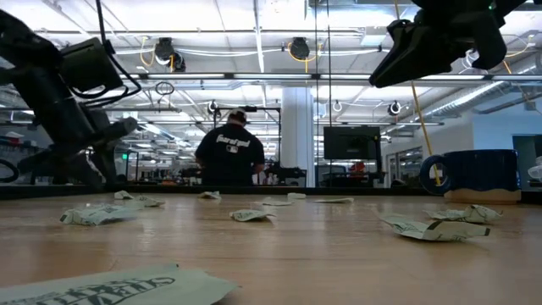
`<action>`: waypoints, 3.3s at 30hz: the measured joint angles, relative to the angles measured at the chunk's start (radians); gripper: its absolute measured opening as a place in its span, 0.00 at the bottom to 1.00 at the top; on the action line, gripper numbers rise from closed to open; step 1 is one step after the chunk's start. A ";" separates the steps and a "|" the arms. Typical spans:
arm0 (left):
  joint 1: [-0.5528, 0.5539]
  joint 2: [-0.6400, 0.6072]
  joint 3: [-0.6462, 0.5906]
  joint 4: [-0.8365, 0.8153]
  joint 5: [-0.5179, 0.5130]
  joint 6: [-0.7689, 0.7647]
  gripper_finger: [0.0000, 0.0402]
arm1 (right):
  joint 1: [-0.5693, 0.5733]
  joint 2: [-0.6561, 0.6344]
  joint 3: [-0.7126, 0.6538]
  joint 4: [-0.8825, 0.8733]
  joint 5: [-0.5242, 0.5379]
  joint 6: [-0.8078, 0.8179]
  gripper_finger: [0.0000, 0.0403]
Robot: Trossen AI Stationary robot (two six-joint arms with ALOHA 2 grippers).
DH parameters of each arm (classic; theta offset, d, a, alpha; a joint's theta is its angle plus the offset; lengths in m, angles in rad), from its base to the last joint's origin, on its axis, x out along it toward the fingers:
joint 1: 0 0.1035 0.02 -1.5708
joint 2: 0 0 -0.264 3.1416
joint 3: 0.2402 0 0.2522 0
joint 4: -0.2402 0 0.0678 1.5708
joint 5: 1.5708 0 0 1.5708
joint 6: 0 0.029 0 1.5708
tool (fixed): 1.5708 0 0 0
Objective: Pick and place Stevia / Truvia into bins
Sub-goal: Put the stevia packet into the transparent container
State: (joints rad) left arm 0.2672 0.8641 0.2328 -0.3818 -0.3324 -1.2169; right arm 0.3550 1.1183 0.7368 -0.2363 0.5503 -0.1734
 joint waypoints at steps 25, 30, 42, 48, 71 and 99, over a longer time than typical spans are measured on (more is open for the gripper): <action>0.002 0.001 -0.086 0.174 -0.016 -0.038 0.32 | -0.080 0.000 0.000 0.000 -0.001 -0.057 0.19; 0.003 0.001 -0.086 0.175 -0.045 -0.043 0.32 | -0.081 0.000 0.000 0.000 -0.001 -0.056 0.19; 0.003 0.019 -0.086 0.179 -0.076 -0.075 0.32 | -0.081 0.000 0.000 0.000 -0.002 -0.056 0.19; 0.002 0.133 -0.085 0.295 -0.104 -0.065 0.32 | -0.081 0.000 0.000 0.000 -0.002 -0.056 0.19; 0.003 0.243 -0.085 0.437 -0.113 0.109 0.01 | -0.081 0.000 0.000 0.000 -0.002 -0.006 0.19; -0.154 0.358 0.205 0.744 0.045 0.610 0.00 | -0.139 0.034 -0.030 0.169 -0.006 0.542 0.19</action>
State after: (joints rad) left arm 0.1137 1.2220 0.4380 0.3619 -0.2872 -0.6067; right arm 0.2162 1.1526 0.7073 -0.0673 0.5441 0.3686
